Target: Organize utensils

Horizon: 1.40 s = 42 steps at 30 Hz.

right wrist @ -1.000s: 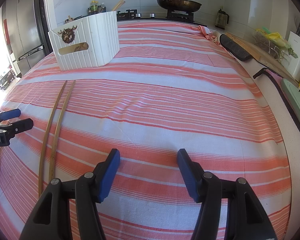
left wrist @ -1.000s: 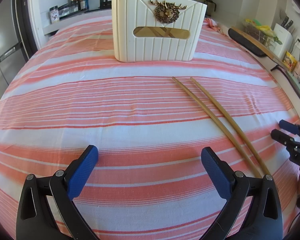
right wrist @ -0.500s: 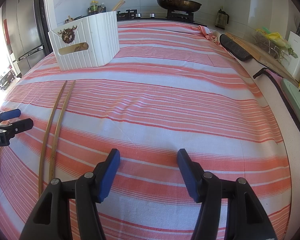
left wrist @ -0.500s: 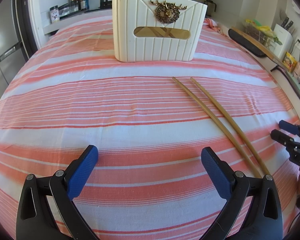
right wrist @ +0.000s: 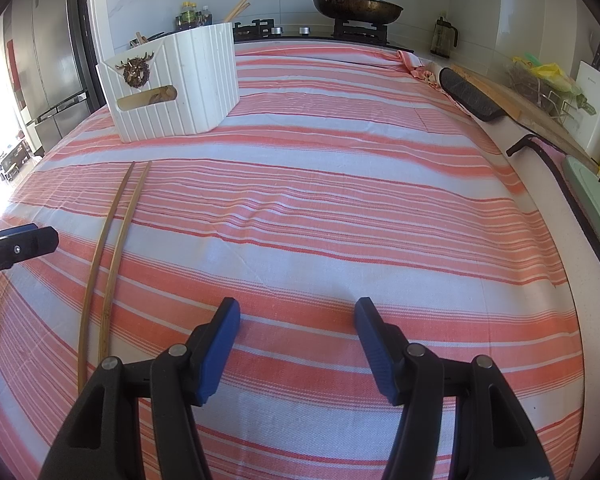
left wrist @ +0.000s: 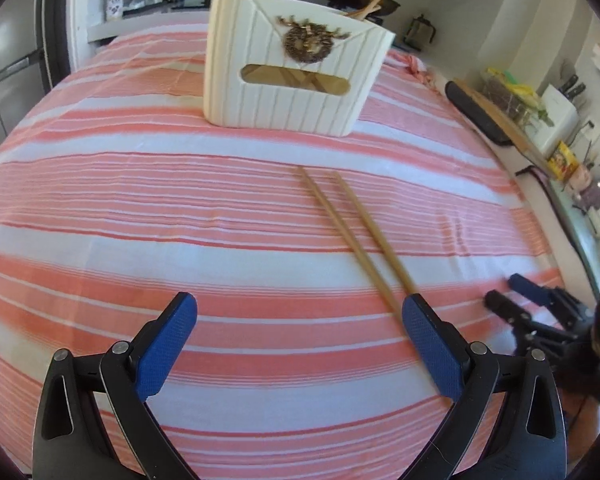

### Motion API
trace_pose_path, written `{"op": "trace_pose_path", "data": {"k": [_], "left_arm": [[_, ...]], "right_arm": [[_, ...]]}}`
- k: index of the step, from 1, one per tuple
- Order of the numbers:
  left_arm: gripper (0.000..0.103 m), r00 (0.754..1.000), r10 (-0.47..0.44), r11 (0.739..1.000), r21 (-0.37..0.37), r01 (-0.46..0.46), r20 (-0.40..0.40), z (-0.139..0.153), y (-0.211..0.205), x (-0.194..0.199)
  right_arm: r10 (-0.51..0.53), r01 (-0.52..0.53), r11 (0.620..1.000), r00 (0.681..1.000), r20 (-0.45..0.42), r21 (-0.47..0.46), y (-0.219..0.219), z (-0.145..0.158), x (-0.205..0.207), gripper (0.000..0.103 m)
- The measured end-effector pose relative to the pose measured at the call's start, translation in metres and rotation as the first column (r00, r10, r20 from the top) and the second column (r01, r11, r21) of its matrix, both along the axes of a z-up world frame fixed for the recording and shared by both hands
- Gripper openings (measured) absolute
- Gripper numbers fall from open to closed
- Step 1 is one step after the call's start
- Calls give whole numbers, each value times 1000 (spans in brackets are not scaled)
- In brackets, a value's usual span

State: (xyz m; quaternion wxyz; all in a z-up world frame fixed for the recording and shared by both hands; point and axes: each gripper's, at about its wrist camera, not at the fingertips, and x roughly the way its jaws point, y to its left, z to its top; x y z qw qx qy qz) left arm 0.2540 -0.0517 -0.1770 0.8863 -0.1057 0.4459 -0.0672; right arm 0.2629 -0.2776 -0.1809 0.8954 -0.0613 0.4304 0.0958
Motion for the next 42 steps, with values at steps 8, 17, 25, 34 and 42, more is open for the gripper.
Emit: {"op": "trace_pose_path", "data": {"k": [8,17,25,34,42], "left_arm": [[101,997,59,981,188,-50,-41,-20,-39,18],[16,996,-83,975,210,77,22,-12,-27,-6],[8,981,-192,973,126,192,-14,-10,11,-25],[8,989,-148,982,116,148,-9,-11,18,-31],[8,990,-140,978,153,139,-1,-12,17,-35]], "right_arm": [[0,0,1000,1000,0,5,0,0,0,61],[0,0,1000,1000,0,1,0,0,0,61],[42,-39,989,999,-20,142,9,18,-15,61],[225,-227,974,964,-140,5,108,9,-22,52],[162,-164,986,975,-150,-5,92,9,-21,8]]}}
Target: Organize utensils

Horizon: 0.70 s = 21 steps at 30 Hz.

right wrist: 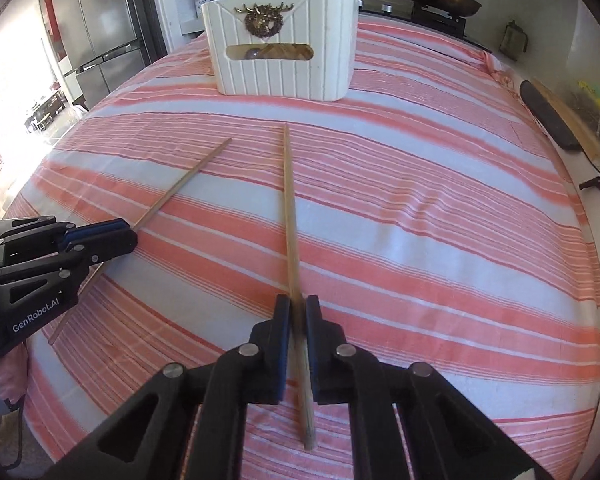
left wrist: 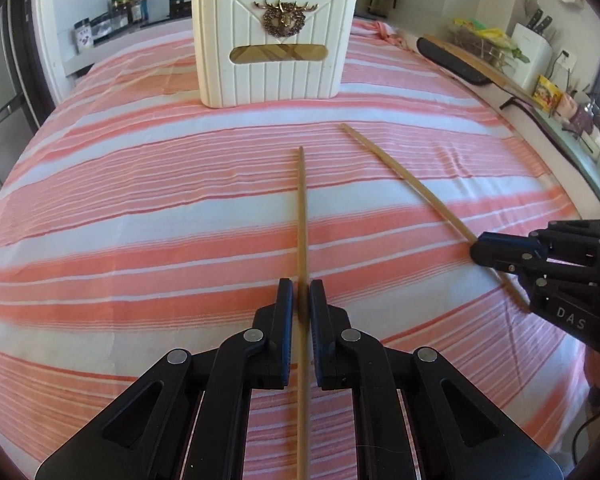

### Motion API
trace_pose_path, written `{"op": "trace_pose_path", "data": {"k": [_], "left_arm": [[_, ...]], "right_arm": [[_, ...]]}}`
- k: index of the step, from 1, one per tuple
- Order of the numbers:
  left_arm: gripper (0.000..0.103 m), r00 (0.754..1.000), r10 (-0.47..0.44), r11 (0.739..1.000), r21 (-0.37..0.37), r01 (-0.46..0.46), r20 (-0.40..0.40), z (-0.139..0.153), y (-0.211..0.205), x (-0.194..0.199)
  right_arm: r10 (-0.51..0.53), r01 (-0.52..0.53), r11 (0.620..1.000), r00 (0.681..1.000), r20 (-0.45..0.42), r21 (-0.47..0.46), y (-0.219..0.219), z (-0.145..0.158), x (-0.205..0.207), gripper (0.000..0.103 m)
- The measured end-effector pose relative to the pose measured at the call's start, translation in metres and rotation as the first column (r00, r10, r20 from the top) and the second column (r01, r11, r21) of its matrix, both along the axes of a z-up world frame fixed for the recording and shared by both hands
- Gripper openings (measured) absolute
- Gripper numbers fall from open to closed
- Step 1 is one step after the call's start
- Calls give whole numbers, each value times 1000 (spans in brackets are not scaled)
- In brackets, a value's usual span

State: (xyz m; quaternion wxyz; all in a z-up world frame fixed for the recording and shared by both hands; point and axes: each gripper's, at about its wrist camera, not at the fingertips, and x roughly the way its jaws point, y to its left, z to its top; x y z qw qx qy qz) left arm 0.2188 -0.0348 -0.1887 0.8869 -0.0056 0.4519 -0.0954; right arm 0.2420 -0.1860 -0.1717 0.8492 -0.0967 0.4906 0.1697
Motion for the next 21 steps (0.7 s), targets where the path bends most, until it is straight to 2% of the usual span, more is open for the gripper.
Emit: {"op": "trace_pose_path", "data": {"k": [6,7,9,10,11,13,14,16,21], "left_arm": [[9,999,-42,999,23,43,-17,2,5,-6],[15,997,-65,997,29,66,-32,2,7,-6],[47,992,-103,994,30,105,-66,5,13,-4],[73,991,-113,993,29,115,-78,8,16,-2],[85,989,-124,992,25,126,-79,11,18,1],[86,984,-154,988,2,155,-88,18,21,11],[85,981,-163,987,-10,162,-103,19,21,19],[85,977,-170,985,-5,170,-129,18,18,37],[76,962,-177,977,80,197,-208,11,-3,73]], "right_arm": [[-19,18,997,1000,-14,-74,-24,1,-18,8],[-14,12,995,1000,-22,-95,-28,2,-22,8],[11,-18,989,999,-52,-146,-36,3,-28,8],[28,-39,985,997,-66,-167,-38,5,-29,9],[44,-57,983,996,-78,-176,-40,7,-30,11],[76,-91,983,993,-94,-162,-41,14,-24,36],[90,-103,984,991,-98,-146,-40,18,-19,40],[113,-128,984,987,-116,-125,-34,22,-5,41],[128,-146,983,980,-151,-112,-9,12,45,41]]}}
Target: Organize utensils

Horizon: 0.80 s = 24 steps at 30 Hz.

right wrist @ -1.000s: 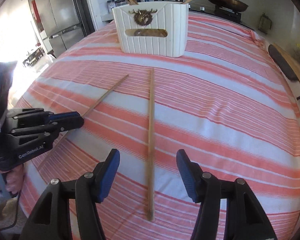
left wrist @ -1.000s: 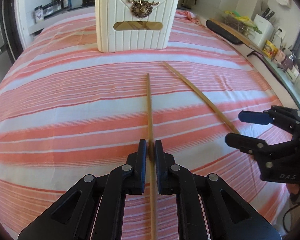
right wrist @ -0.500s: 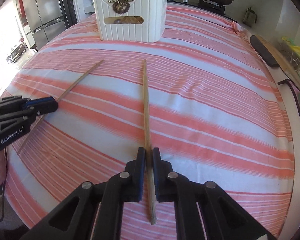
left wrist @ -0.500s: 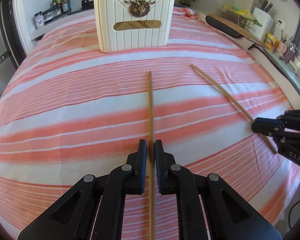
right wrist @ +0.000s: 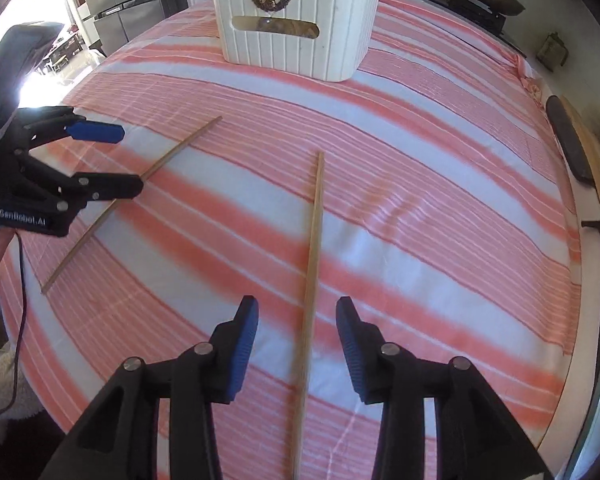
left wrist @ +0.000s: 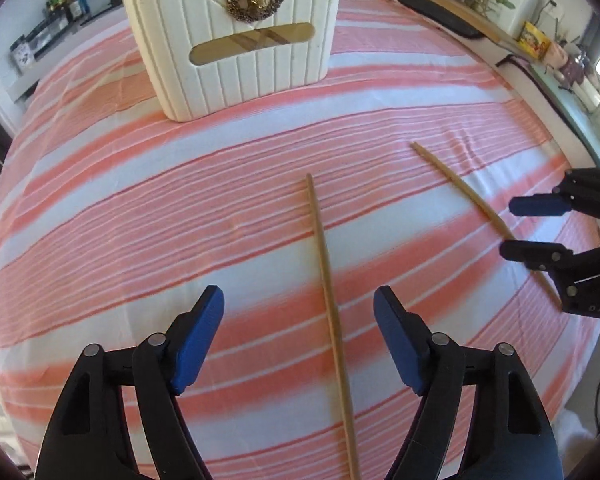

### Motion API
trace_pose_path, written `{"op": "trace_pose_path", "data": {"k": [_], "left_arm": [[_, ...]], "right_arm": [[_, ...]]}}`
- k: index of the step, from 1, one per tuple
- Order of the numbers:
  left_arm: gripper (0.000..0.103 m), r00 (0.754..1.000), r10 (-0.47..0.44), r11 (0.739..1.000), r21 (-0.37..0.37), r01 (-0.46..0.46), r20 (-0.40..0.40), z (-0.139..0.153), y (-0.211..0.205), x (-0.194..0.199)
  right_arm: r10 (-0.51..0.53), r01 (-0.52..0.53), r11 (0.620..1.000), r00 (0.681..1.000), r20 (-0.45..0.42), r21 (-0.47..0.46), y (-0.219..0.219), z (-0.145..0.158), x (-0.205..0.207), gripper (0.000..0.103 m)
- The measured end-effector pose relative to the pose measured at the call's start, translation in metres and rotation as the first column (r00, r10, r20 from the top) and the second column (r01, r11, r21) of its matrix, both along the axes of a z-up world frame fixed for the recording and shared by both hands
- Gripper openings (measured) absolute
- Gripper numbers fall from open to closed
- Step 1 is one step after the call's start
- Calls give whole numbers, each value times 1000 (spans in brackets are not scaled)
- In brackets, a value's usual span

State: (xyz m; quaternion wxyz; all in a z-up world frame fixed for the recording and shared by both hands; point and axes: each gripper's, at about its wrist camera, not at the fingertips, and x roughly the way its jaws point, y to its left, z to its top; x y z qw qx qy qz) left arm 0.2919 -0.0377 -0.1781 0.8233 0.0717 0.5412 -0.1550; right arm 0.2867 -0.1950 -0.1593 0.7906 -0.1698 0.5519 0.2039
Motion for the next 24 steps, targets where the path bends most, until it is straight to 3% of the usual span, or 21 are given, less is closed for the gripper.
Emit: {"op": "trace_pose_path", "data": {"k": [3,4,5,6,10,14,19,22,24], "left_arm": [[57,1000,-15,999,47,16,-16,-7,-13,7],[44,1000,-29,998,53,29,5,-5,-17,5],[19,999,-49,998,34,49,6,-5,-20,3],[8,998,-58,998,10,57,5,-3,-21,1],[4,997,-39,999,-13,40,71,12,-13,-11],[4,985,-4,990,-136,28,171,56,12,-34],[4,953,41,968,-248,36,300,119,47,-58],[4,956,34,958,-281,51,290,136,60,-53],[7,965,11,966,-252,57,262,129,51,-43]], "right_arm": [[-18,18,1000,1000,-10,-6,12,-14,24,41],[-24,24,1000,1000,0,12,14,-14,29,34],[-30,30,999,1000,9,31,15,-13,32,22],[-35,35,999,999,10,36,16,-12,34,7],[-55,50,995,997,62,89,10,6,29,7],[-70,32,976,983,170,217,-7,62,5,7],[-93,-5,950,950,300,312,-21,131,-14,7],[-121,-14,938,924,364,347,-25,164,-6,7],[-143,-16,928,906,397,371,-30,181,-3,7]]}}
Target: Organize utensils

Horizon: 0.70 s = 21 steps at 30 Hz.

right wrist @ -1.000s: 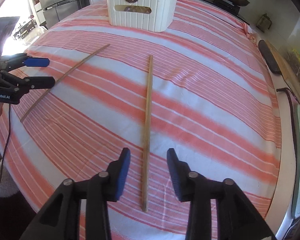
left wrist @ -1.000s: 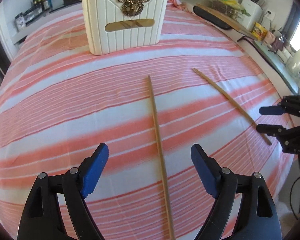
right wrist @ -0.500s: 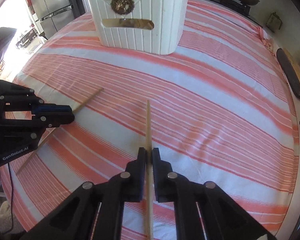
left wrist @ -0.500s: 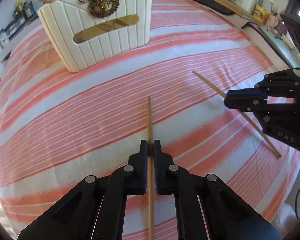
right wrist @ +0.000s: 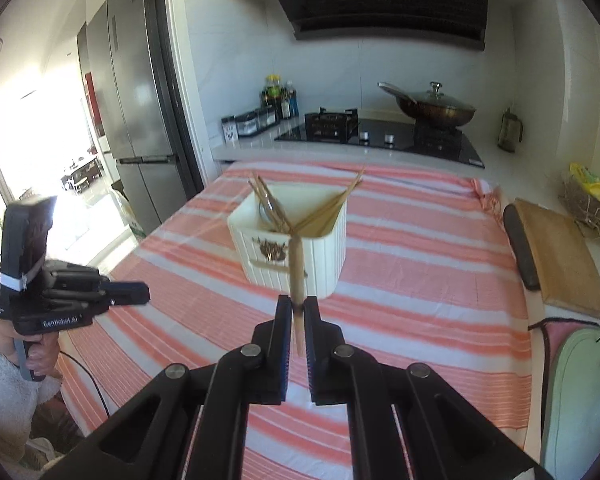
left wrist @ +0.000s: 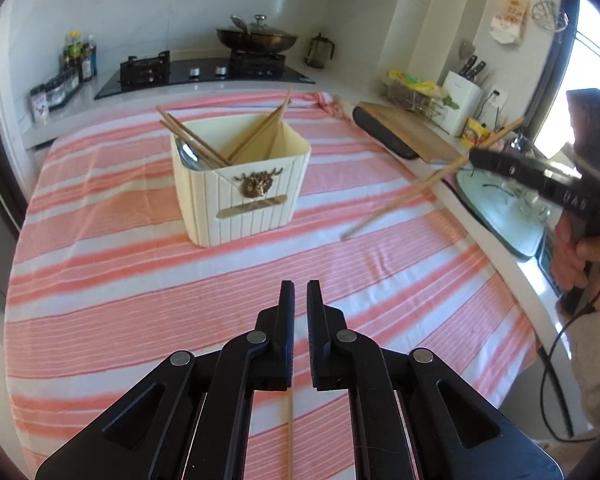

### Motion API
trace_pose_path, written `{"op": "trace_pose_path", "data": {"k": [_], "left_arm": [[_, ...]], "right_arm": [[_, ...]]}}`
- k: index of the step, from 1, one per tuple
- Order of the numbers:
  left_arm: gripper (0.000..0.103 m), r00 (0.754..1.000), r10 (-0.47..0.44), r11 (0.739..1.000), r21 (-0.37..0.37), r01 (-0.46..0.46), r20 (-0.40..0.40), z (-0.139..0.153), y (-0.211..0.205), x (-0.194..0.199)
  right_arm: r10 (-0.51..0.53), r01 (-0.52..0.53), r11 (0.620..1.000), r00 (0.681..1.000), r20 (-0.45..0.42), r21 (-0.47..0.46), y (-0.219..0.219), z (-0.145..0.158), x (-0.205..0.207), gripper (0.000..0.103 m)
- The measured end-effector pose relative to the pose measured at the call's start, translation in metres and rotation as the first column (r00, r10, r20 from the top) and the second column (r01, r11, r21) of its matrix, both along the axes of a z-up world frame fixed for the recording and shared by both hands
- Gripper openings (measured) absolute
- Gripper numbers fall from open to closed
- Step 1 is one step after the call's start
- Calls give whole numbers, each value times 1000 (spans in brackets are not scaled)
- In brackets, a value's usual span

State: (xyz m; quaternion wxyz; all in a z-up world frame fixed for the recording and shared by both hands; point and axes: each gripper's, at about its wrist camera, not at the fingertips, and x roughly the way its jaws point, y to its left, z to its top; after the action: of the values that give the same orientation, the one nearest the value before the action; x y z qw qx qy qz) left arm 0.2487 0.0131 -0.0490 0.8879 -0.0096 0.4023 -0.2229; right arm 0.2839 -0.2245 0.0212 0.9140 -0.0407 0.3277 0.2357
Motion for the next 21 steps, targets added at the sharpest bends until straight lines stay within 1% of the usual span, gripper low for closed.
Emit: {"op": "trace_pose_path", "data": {"k": [1,2,3,4,7,11,12,13,14,15,16,18,21], "left_arm": [[19,1000,-4,999,35,4,-9,-7,-5,3],[40,1000,-11,998,68,12,-22,-16,-13,6],[50,999,-25,995,94,28,-41,-27,-22,9],[58,997,-40,992,118,48,-65,-39,-30,12],[57,989,-53,972,220,82,-135,-80,-54,22],[57,980,-51,933,342,115,-192,-123,-77,27],[55,978,-46,923,366,120,-204,-132,-80,27],[48,976,-45,918,375,125,-214,-137,-82,26],[31,978,-51,930,347,121,-204,-136,-80,24],[22,973,-56,937,324,128,-222,-136,-79,24],[5,974,-51,937,327,122,-219,-134,-79,24],[4,977,-50,941,319,115,-205,-132,-77,23],[3,984,-27,967,245,70,-174,-120,-63,20]], "right_arm": [[-6,5,1000,1000,18,18,-1,7,1,7],[-10,9,999,999,33,36,0,14,-1,7],[-15,12,998,999,48,53,-2,19,-1,7],[-17,13,998,998,61,67,-2,25,-2,7],[-40,31,995,995,93,92,-6,35,-5,7],[-45,36,993,996,81,109,-13,34,-13,7],[-45,37,994,996,78,106,-15,33,-16,7],[-46,38,994,996,77,104,-18,32,-20,7],[-46,38,994,996,76,104,-22,32,-24,7],[-46,38,994,996,75,107,-25,31,-28,7],[-48,39,993,996,76,112,-28,31,-32,7],[-49,39,991,996,71,124,-34,30,-37,7],[-46,37,989,997,65,141,-39,30,-37,7]]}}
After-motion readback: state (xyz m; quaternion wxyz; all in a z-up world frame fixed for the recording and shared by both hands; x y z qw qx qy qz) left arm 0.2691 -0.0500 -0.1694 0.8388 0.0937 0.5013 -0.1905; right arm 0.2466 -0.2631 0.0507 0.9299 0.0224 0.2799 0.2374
